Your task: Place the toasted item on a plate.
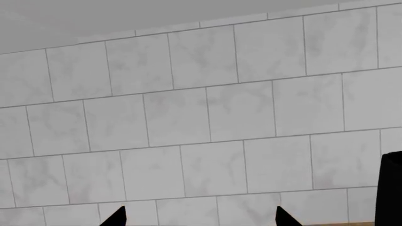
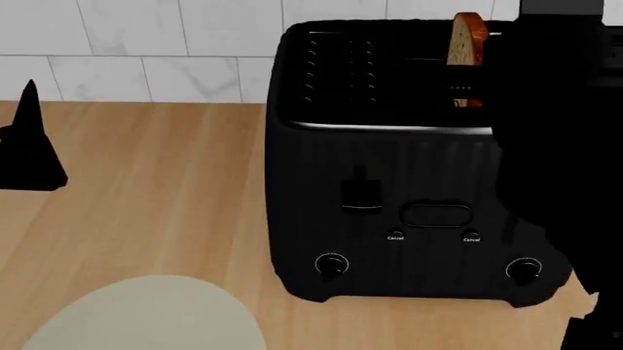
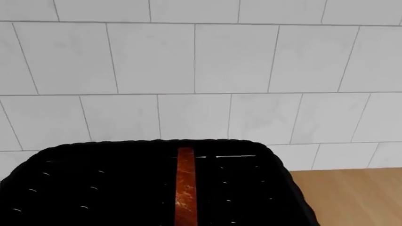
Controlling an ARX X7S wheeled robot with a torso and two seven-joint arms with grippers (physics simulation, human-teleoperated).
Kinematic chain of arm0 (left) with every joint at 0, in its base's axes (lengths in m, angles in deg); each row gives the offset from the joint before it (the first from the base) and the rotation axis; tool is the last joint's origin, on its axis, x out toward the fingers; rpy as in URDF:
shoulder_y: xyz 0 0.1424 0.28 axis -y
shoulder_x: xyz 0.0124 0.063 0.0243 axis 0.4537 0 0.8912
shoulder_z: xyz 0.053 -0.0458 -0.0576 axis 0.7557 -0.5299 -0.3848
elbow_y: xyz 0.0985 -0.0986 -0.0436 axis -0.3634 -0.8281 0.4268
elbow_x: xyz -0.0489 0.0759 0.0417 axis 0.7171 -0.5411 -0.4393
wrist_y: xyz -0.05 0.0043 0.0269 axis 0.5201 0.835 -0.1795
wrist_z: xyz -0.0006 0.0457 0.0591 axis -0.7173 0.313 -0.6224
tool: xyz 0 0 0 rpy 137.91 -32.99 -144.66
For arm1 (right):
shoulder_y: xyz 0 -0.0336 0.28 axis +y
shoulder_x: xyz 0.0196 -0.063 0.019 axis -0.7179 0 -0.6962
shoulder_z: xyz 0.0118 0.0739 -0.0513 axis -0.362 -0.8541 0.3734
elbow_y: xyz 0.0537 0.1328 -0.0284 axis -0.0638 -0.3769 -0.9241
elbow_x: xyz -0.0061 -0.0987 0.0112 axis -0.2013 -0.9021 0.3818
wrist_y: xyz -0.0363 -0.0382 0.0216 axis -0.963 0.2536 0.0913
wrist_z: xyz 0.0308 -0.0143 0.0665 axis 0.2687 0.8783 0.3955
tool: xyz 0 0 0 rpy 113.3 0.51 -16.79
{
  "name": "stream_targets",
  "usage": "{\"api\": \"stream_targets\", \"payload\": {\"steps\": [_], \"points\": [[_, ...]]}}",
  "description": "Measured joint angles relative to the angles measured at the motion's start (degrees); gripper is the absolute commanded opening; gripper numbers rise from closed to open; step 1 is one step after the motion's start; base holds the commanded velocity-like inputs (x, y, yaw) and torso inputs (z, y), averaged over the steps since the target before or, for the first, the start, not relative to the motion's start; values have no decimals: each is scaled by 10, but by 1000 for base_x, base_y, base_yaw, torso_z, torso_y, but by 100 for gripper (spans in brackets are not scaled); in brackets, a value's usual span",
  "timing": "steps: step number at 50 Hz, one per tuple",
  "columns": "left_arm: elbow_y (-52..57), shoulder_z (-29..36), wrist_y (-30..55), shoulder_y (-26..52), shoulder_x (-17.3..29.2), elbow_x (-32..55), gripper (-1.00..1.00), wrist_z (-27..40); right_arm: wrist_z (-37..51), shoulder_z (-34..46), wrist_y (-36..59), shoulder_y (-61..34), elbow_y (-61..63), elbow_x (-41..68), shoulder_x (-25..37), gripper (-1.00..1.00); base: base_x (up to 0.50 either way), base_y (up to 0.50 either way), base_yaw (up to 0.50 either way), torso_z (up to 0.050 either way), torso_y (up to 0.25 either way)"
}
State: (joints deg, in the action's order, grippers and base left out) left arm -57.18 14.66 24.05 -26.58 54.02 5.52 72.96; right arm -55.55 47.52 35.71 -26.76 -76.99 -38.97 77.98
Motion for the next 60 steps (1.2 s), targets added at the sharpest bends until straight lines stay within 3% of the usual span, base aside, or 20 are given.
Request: {"api": "stream_targets", "payload": {"steps": [40, 41, 60], "points": [[-7, 7, -5, 3, 3, 2, 100, 5, -68, 80, -110, -24, -153, -52, 4, 100, 0, 0, 0, 0, 0], [-6, 6, -5, 3, 3, 3, 100, 5, -69, 81, -111, -24, -154, -52, 4, -100, 0, 0, 0, 0, 0], [3, -1, 0, 0, 9, 10, 100, 7, -68, 90, -114, -27, -153, -47, 4, -100, 0, 0, 0, 0, 0]]}}
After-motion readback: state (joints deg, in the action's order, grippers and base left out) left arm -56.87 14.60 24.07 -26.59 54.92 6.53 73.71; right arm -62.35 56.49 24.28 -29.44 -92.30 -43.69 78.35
